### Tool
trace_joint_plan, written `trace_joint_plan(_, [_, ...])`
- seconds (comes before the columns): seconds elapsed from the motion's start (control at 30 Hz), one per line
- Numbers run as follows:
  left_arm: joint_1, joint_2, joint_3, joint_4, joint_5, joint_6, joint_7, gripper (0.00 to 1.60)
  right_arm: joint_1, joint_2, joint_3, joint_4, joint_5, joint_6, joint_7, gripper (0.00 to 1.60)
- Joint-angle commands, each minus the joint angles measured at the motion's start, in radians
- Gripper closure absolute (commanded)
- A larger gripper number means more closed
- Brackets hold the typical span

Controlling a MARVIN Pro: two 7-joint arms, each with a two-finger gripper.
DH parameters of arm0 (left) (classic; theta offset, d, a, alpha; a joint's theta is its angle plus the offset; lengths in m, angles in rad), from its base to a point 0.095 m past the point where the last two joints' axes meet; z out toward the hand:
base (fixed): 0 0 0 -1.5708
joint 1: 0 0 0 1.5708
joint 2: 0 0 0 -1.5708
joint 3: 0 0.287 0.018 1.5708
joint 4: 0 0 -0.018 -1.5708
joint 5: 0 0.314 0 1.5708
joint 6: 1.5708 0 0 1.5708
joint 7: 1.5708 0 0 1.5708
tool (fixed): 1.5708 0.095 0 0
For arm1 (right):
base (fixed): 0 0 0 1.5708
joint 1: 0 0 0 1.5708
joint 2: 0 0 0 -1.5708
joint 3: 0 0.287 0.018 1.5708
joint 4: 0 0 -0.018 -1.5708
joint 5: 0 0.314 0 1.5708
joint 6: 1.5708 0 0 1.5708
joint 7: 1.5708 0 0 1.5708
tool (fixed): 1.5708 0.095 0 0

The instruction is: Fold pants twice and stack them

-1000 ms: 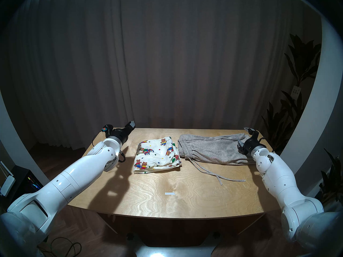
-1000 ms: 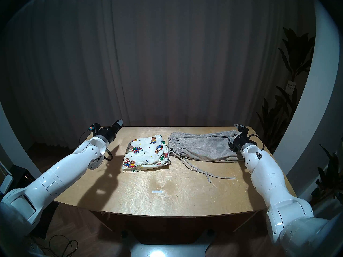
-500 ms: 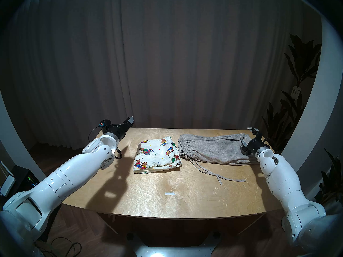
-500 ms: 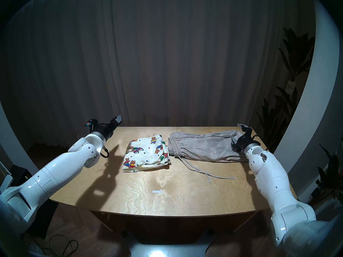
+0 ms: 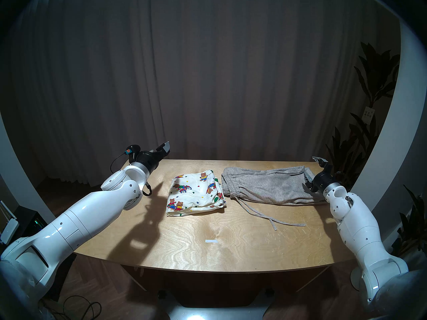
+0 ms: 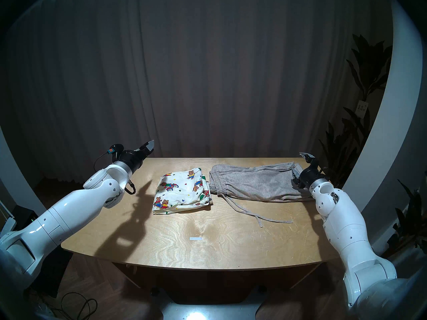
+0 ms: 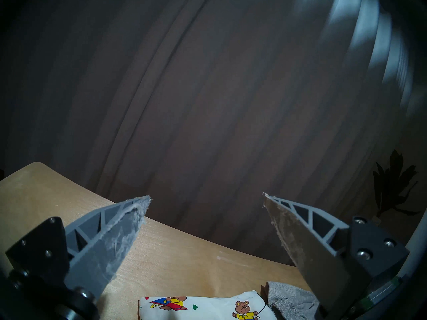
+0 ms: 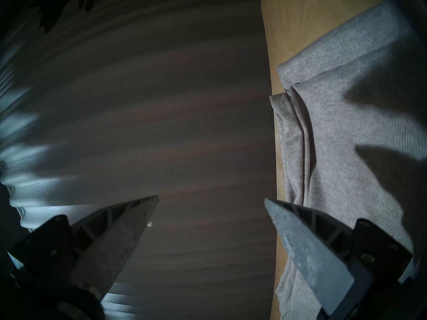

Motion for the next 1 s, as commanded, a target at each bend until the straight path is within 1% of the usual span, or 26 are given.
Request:
trace_joint_plan(0.0, [-0.031,0.014,0.006,-0.054,0.047,0.003,-0.005,0.0,-0.035,0.027,0.022,-0.069,0.008,0.008,0.006,0.0])
trace_joint_plan(0.23, [-0.047,0.033,0.02,-0.091,0.103,0.006,0.001,0.0,-0.079,0.039,0.036,-0.107,0.015,0.016,0.004,0.0])
trace_joint_plan(0.33, [-0.052,0.037,0.021,-0.099,0.116,0.007,0.003,0.0,-0.089,0.041,0.04,-0.116,0.017,0.017,0.004,0.0])
trace_joint_plan(0.47, [-0.063,0.046,0.024,-0.125,0.145,0.01,0.005,0.0,-0.122,0.051,0.053,-0.15,0.024,0.022,0.004,0.0])
trace_joint_plan(0.57, [-0.069,0.053,0.017,-0.137,0.148,0.013,0.005,0.0,-0.145,0.058,0.063,-0.176,0.028,0.024,0.004,0.0])
trace_joint_plan(0.77, [-0.071,0.067,0.022,-0.155,0.17,0.027,0.009,0.0,-0.189,0.068,0.082,-0.228,0.037,0.029,0.004,0.0])
trace_joint_plan(0.97, [-0.071,0.071,0.003,-0.169,0.142,0.042,0.008,0.0,-0.237,0.079,0.107,-0.282,0.048,0.03,0.003,0.0])
